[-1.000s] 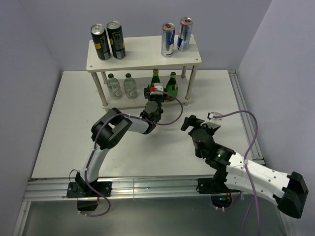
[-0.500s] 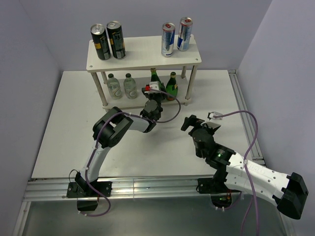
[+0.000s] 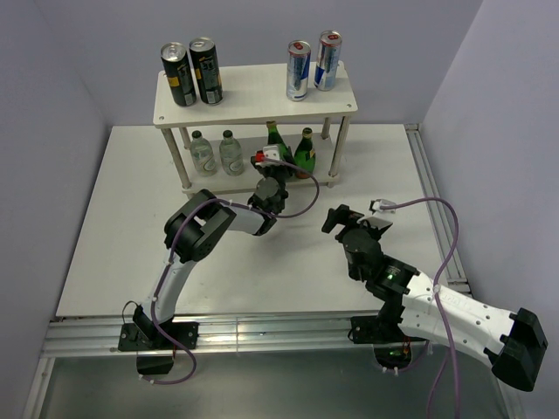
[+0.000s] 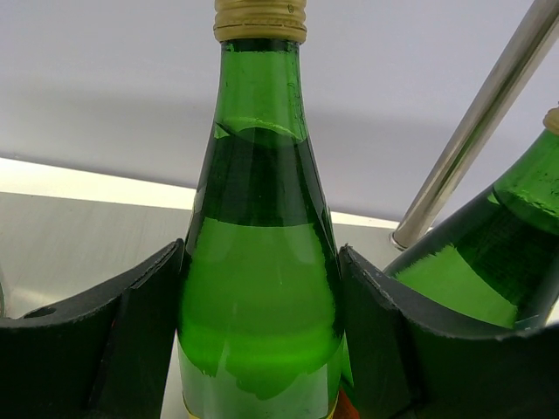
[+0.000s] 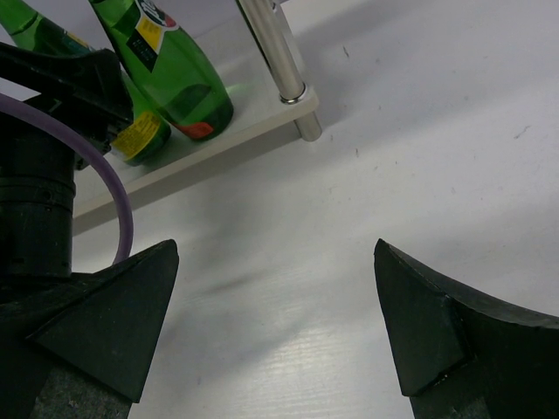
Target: Place and organize the beverage onto the shelf
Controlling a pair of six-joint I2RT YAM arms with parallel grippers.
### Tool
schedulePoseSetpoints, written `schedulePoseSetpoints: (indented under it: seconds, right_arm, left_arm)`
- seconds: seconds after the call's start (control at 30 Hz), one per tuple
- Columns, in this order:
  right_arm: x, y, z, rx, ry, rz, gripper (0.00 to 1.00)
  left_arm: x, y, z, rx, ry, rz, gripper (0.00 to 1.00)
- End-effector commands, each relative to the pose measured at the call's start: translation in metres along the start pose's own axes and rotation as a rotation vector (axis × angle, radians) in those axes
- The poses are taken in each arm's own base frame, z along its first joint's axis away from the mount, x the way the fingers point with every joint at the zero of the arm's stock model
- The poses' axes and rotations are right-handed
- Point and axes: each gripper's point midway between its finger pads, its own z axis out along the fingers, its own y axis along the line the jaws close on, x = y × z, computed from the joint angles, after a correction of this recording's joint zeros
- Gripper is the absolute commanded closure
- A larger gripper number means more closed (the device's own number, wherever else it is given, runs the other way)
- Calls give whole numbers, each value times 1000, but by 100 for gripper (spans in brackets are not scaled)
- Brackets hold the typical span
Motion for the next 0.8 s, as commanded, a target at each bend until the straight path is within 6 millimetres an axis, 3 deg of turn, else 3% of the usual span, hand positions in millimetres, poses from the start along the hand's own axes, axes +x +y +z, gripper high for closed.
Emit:
schedulePoseSetpoints:
  seconds: [0.0,0.13,0.43,0.67,0.73,0.77]
  right_arm:
    - [-8,0,1,2,-28,45,0]
    - [-8,0,1,5,-29,47,0]
    - [-8,0,1,-2,-28,50,0]
    - [-9,0,0,-4,-28,53,0]
    - [-10,0,0,-4,-31,58,0]
    - [-9,-1,0,-3,-30,56,0]
  left_arm:
    - [-25,-25,4,53,-42,-63,41]
    - [-23,-28,6,60,-32,-45,29]
    - [-20,-31,2,64,-19,-7,16]
    - [-18,-34,-1,69,-12,10,15]
    - [-18,-34,-2,69,-17,12,16]
    - [-18,-35,-2,77,-17,17,24]
